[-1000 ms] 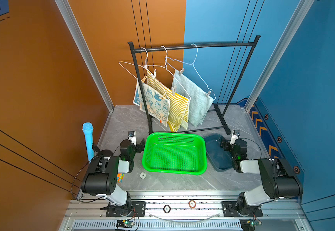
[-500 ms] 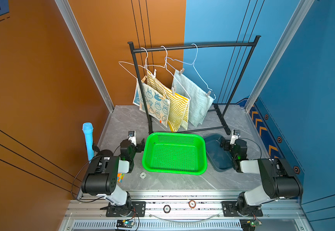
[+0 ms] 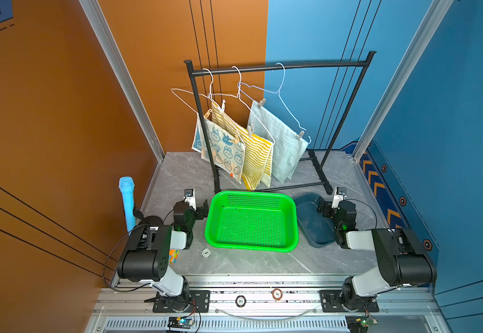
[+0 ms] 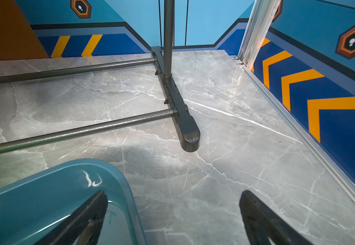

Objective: Remove the clothespins securing towels to the hanger
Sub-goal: Adjust the storage box at the center of the board.

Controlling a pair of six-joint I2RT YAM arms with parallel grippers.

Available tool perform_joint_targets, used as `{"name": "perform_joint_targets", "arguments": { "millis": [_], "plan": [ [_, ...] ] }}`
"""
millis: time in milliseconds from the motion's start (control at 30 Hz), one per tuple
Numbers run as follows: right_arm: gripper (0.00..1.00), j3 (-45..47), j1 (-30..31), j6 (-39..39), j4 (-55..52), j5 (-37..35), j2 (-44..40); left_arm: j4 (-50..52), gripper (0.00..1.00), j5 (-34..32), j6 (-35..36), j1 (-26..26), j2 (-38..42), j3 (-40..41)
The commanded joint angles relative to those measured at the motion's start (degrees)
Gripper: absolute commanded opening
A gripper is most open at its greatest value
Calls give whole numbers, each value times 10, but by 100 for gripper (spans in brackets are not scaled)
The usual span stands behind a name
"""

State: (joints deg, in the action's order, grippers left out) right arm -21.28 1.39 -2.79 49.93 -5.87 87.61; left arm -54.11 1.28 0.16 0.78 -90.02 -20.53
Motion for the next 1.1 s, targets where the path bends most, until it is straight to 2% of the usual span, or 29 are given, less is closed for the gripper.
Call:
{"name": "perform_joint_targets", "arguments": {
  "millis": [0,100,267,367,533,600,667,900,1067],
  "plan": [
    [100,-16,-2,-7,-18,-6,0,15,98,-18,-4,-1,10,-12],
    [100,-65,-13,-18,-151,-5,-51,29,98,-32,-3,-4,44,-5],
    [100,-88,-19,-18,-236,-3,-133,79,98,-73,0,-18,109,-3],
    [100,-127,-19,-24,-325,-8,-178,138,98,-99,-7,-24,164,-14],
    [100,-192,-19,-53,-461,5,-235,317,98,-101,-77,-23,240,-89],
    [100,-221,-19,-70,-519,12,-252,401,98,-99,-143,-20,255,-129],
    [100,-252,-20,-87,-579,22,-261,478,98,-67,-202,-10,259,-169],
    [100,-362,-21,-121,-776,124,-254,643,98,59,-260,-7,273,-244],
    [100,-397,-20,-133,-863,160,-238,770,98,80,-267,-30,269,-274]
  ]
}}
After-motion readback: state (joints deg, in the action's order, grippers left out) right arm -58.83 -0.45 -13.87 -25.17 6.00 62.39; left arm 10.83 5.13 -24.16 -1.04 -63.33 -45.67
